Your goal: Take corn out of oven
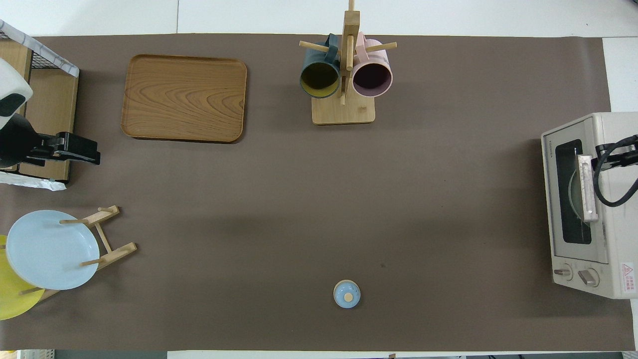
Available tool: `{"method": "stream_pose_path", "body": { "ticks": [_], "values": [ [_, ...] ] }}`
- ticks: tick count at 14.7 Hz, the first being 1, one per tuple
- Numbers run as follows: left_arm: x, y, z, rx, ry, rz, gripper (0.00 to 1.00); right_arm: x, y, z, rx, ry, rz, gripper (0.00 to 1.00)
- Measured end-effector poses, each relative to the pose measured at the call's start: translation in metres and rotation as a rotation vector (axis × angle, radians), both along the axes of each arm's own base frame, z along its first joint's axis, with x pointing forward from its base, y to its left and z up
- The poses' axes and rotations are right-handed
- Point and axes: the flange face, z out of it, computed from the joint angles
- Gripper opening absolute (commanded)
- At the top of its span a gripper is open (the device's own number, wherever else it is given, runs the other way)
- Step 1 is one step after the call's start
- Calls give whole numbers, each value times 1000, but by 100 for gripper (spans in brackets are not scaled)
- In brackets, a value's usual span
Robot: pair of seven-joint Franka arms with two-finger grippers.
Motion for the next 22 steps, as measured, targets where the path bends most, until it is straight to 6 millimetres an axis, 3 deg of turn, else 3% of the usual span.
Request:
{"method": "stream_pose_path", "body": {
  "ticks": [2,6,8,17,22],
  "values": [
    [0,0,0,0,0,0,100,2,-7,-13,-33,-13,-17,0],
    [0,0,0,0,0,-1,100,-2,-51,-60,-37,-9,-97,0],
    [0,-1,0,0,0,-1,100,-4,-61,-72,-37,-5,-121,0],
    [0,-2,0,0,0,-4,100,-8,-59,-106,-18,-1,-290,0],
    [0,-3,0,0,0,-5,100,-10,-60,-107,-14,-7,-295,0]
  ]
}}
